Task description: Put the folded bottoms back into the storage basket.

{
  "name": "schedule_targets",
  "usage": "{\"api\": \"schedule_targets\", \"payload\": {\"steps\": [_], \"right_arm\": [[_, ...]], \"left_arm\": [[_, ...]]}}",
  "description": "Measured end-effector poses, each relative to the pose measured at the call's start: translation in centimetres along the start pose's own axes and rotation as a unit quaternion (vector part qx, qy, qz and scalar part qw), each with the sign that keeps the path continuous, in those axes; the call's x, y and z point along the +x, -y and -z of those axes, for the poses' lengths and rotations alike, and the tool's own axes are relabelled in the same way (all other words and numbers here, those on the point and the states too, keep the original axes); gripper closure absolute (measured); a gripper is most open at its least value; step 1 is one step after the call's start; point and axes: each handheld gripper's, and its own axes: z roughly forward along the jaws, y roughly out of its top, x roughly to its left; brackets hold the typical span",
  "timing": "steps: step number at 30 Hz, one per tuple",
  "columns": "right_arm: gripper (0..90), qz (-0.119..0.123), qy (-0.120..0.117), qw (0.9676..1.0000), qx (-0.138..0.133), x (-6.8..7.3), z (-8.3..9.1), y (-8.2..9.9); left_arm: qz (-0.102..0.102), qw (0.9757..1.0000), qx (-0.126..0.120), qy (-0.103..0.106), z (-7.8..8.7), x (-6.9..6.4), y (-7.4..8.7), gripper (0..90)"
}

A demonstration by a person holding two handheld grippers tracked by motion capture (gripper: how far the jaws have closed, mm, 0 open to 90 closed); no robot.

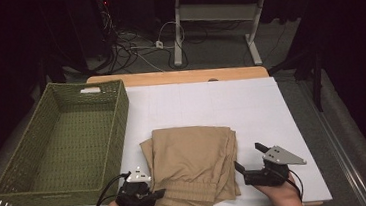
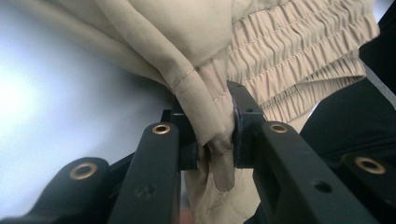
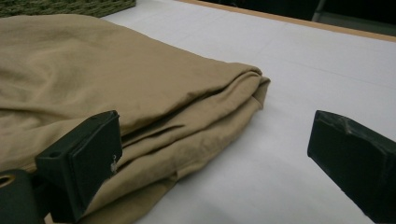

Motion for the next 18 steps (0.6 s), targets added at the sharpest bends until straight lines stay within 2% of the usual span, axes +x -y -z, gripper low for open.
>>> {"api": "schedule_targets", "payload": {"steps": [2, 5, 8, 10, 12, 14, 16, 18], "right_arm": [[7.5, 0.004, -0.011, 0.9999, -0.002, 0.4, -0.7, -0.5], [12.6, 0.005, -0.024, 0.9997, -0.004, 1.1, -1.4, -1.4], [16.4, -0.004, -0.03, 0.9995, 0.006, 1.3, -2.4, -2.4], [21.0, -0.021, -0.04, 0.9989, 0.013, 0.9, -3.3, -3.4], [23.4, -0.027, -0.034, 0.9988, 0.023, 0.4, -4.4, -4.4], [24.1, -0.024, -0.011, 0.9989, 0.04, -0.2, -6.2, -4.8], [24.2, -0.033, 0.0, 0.9973, 0.066, -0.8, -8.1, -4.7], [26.1, -0.026, 0.014, 0.9953, 0.092, -1.1, -9.5, -4.4]], "left_arm": [[-0.002, 1.0, -0.001, 0.0, 0.2, 0.1, 0.4, 74.4], [0.008, 0.9999, -0.004, -0.006, 0.2, 0.1, 0.9, 74.1], [0.007, 0.9999, 0.0, -0.012, 0.0, 0.0, 0.9, 73.9], [0.005, 0.9999, 0.001, -0.014, 0.0, -0.1, 0.9, 73.7], [0.005, 0.9999, 0.0, -0.014, 0.0, -0.1, 1.0, 73.7], [0.006, 0.9999, -0.001, -0.014, 0.0, -0.1, 1.1, 73.4], [0.006, 0.9999, 0.0, -0.013, 0.0, 0.0, 1.1, 73.0], [0.005, 0.9999, -0.001, -0.012, 0.1, 0.0, 1.1, 72.8]]}}
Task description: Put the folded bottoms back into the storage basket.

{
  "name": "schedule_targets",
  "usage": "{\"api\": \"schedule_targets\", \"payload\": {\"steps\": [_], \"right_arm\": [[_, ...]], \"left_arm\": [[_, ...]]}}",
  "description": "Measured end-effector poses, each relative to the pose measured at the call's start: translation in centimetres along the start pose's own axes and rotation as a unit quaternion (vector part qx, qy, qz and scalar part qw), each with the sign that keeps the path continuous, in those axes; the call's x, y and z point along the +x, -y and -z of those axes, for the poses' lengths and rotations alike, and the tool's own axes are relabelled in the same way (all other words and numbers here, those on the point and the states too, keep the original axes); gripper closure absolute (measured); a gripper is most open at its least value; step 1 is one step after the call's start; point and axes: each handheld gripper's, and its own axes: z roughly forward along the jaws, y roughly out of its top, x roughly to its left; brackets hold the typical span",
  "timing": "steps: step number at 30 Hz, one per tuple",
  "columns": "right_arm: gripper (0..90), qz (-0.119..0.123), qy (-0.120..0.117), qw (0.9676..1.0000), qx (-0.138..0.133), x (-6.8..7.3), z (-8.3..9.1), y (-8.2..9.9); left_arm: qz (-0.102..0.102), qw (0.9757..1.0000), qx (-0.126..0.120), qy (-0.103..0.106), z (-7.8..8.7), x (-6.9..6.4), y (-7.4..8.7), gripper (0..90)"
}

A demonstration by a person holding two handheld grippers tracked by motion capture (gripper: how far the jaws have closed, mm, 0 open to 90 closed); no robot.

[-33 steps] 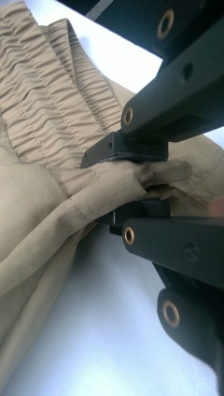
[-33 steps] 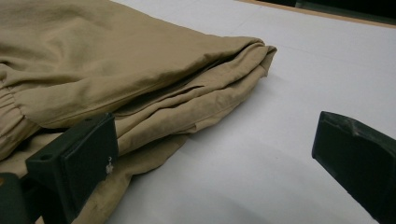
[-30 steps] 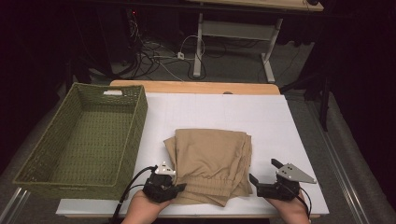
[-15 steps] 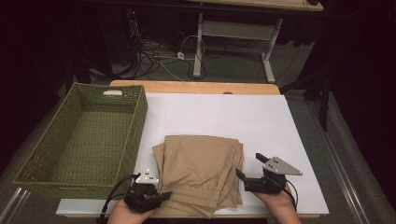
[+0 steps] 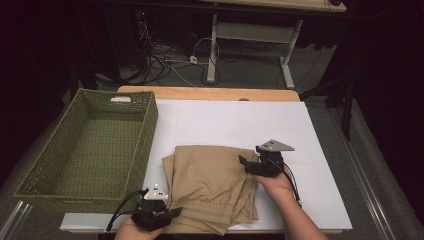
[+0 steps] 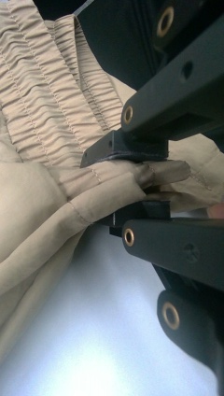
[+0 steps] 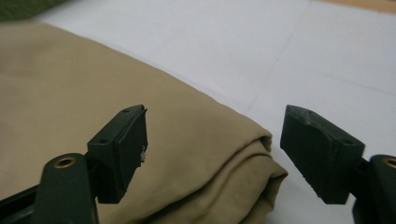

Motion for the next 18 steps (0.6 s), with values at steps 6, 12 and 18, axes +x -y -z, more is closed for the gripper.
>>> {"api": "schedule_targets", "payload": {"steps": [6, 12, 18], "right_arm": [[41.4, -0.018, -0.018, 0.9978, 0.06, -1.0, -1.4, 0.7], [73.6, -0.004, -0.043, 0.9971, 0.063, -0.7, -0.5, 1.3], [82.3, 0.015, -0.045, 0.9979, 0.044, -1.1, 1.4, 1.5]], "left_arm": [[-0.002, 1.0, 0.001, -0.004, 0.1, -0.2, 0.0, 72.9], [-0.004, 1.0, -0.001, -0.005, 0.1, -0.2, 0.0, 73.1], [-0.009, 0.9996, -0.022, -0.012, -0.2, 0.0, -1.0, 73.2]]}}
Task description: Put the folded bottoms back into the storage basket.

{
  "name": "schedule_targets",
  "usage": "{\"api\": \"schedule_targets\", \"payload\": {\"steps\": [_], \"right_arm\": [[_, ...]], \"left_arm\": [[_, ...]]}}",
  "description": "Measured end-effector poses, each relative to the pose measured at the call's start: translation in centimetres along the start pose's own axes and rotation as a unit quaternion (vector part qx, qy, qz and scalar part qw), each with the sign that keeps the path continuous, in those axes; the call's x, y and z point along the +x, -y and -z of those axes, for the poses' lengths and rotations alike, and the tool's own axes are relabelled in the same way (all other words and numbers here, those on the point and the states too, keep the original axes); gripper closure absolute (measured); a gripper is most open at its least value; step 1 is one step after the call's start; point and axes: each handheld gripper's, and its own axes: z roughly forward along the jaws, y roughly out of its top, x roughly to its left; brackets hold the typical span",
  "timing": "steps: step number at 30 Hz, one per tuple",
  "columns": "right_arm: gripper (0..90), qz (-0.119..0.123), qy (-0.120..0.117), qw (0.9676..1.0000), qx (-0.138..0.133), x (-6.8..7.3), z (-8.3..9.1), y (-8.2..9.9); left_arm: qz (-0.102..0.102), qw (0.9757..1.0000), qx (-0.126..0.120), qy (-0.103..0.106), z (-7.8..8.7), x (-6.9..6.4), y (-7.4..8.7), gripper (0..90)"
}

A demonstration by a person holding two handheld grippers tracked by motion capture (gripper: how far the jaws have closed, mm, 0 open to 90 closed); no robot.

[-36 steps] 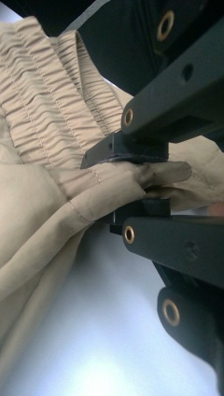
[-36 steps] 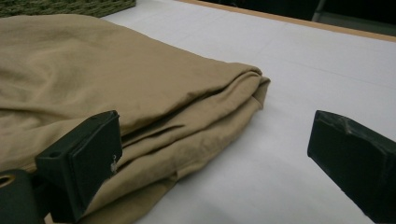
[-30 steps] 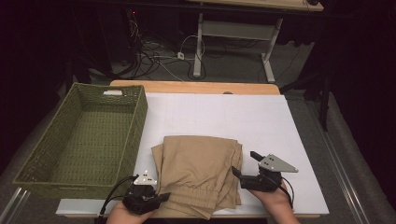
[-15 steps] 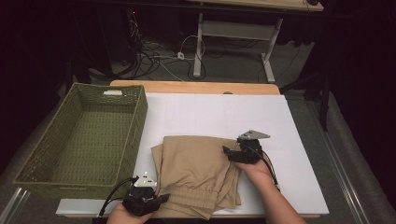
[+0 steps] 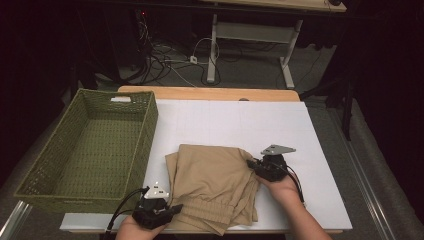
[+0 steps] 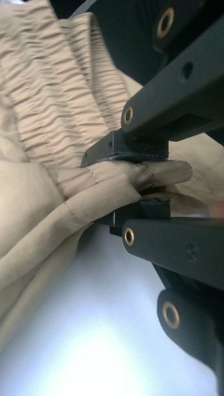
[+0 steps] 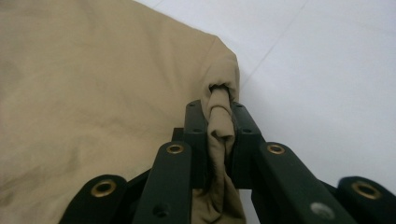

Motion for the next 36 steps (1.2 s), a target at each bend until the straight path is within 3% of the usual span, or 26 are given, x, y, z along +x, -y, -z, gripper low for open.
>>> {"api": "schedule_targets", "payload": {"steps": [5, 9, 13, 15, 18, 21, 24, 27, 29, 31, 36], "right_arm": [[82.4, -0.006, 0.004, 0.9998, -0.018, -0.4, 0.9, 1.3], [82.3, 0.008, 0.004, 0.9998, -0.019, -0.4, 0.9, 1.1], [82.2, 0.014, 0.004, 0.9998, -0.013, -0.5, 0.6, 1.3], [82.2, 0.016, 0.005, 0.9998, -0.007, -0.5, 0.3, 1.4], [82.2, 0.02, 0.007, 0.9998, -0.007, -0.4, 0.3, 1.5], [82.2, 0.027, 0.012, 0.9995, -0.007, -0.1, 0.3, 1.5], [82.2, 0.024, 0.008, 0.9996, -0.01, -0.3, 0.4, 1.5], [82.2, 0.02, 0.004, 0.9997, -0.016, -0.3, 0.5, 1.6], [82.3, 0.02, 0.0, 0.9996, -0.019, -0.2, 0.6, 1.5], [82.3, 0.023, 0.0, 0.9994, -0.026, -0.2, 0.9, 1.4], [82.8, 0.011, -0.008, 0.9987, -0.049, -0.2, 1.6, 0.9]], "left_arm": [[0.01, 0.9999, 0.005, -0.005, -0.5, 0.5, -0.1, 71.0], [0.036, 0.9993, 0.005, -0.009, -0.2, 0.7, 0.1, 50.3], [0.051, 0.9975, 0.012, -0.047, -0.8, 0.8, -0.4, 26.4], [0.059, 0.997, 0.021, -0.045, -1.3, 0.7, -0.7, 22.6], [0.057, 0.9972, 0.022, -0.044, -1.3, 0.6, -0.7, 26.9], [0.048, 0.998, 0.035, -0.019, -1.1, 0.4, -0.6, 50.0], [0.044, 0.9979, 0.047, -0.003, -1.1, 0.1, -0.7, 65.0], [0.024, 0.9972, 0.07, -0.01, -0.9, -0.2, -1.3, 74.0], [0.005, 0.9958, 0.09, -0.016, -0.8, -0.7, -1.8, 76.1], [-0.002, 0.9947, 0.101, -0.018, -0.6, -0.9, -2.2, 76.1], [0.0, 0.9923, 0.123, -0.011, -0.2, -0.9, -3.4, 76.0]]}}
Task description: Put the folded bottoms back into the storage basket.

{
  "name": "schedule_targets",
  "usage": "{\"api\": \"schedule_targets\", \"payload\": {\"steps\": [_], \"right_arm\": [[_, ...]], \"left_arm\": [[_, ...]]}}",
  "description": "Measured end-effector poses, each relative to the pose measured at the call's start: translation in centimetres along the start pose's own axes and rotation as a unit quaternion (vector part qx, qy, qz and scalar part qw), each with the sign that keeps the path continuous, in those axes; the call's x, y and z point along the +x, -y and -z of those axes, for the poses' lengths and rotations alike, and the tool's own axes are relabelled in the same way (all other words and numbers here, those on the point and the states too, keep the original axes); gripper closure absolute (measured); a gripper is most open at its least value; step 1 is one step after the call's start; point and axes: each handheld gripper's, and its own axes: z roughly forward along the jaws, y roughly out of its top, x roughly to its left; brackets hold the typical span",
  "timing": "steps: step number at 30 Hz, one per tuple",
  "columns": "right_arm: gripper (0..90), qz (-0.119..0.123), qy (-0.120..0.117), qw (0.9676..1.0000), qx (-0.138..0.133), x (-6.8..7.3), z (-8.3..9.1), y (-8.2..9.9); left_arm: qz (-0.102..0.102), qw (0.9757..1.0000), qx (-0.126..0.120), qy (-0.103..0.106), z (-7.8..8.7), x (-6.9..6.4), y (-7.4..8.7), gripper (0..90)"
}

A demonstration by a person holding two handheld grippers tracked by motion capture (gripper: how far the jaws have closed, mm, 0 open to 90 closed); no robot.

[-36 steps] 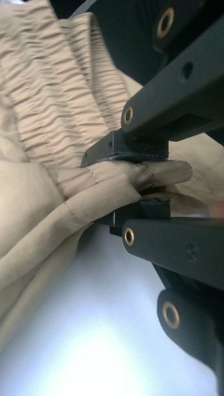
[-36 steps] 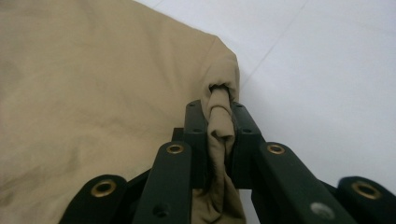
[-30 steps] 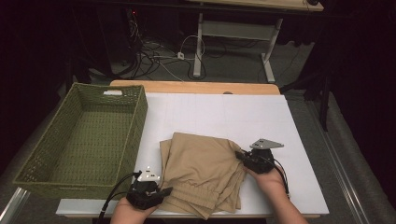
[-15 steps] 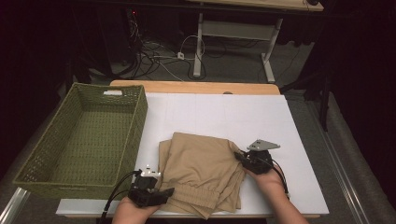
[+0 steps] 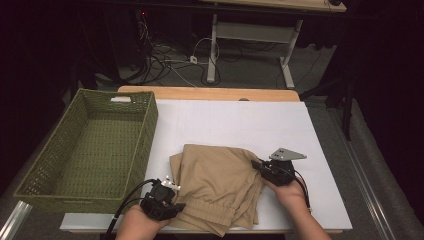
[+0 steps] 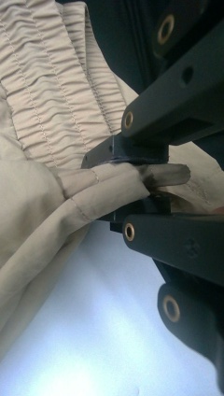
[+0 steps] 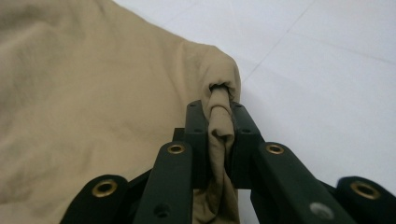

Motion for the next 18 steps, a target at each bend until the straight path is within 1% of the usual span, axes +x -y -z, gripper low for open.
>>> {"api": "schedule_targets", "payload": {"steps": [2, 3, 5, 8, 11, 13, 16, 18], "right_arm": [[83.3, 0.007, 0.003, 1.0, -0.002, 0.1, 0.1, -0.3], [83.6, 0.001, 0.001, 1.0, -0.003, 0.1, 0.1, -0.5], [83.8, -0.001, 0.0, 0.9999, -0.011, 0.1, 0.3, -0.9], [83.9, 0.004, -0.001, 0.9999, -0.011, 0.4, 0.6, -1.5], [83.8, 0.005, -0.008, 0.9999, -0.014, 0.7, 0.6, -2.2], [83.8, 0.013, -0.009, 0.9998, -0.015, 1.0, 0.7, -2.9], [83.8, 0.023, -0.011, 0.9995, -0.019, 1.8, 0.8, -4.0], [83.8, 0.028, -0.014, 0.9992, -0.025, 2.2, 0.8, -4.8]], "left_arm": [[0.0, 0.9999, 0.01, 0.0, 0.2, -0.1, -0.5, 75.9], [0.001, 0.9999, 0.014, 0.002, 0.4, -0.1, -0.7, 75.9], [0.002, 0.9998, 0.021, 0.006, 0.8, 0.0, -1.1, 75.9], [-0.003, 0.9996, 0.03, 0.002, 1.5, -0.2, -1.5, 75.8], [0.001, 0.9991, 0.043, 0.0, 2.0, -0.3, -1.9, 75.7], [-0.002, 0.9986, 0.052, -0.006, 2.4, -0.4, -2.1, 75.6], [0.007, 0.9981, 0.06, -0.001, 3.2, -0.2, -2.3, 75.7], [0.011, 0.9977, 0.067, -0.004, 3.7, 0.0, -2.4, 75.7]]}}
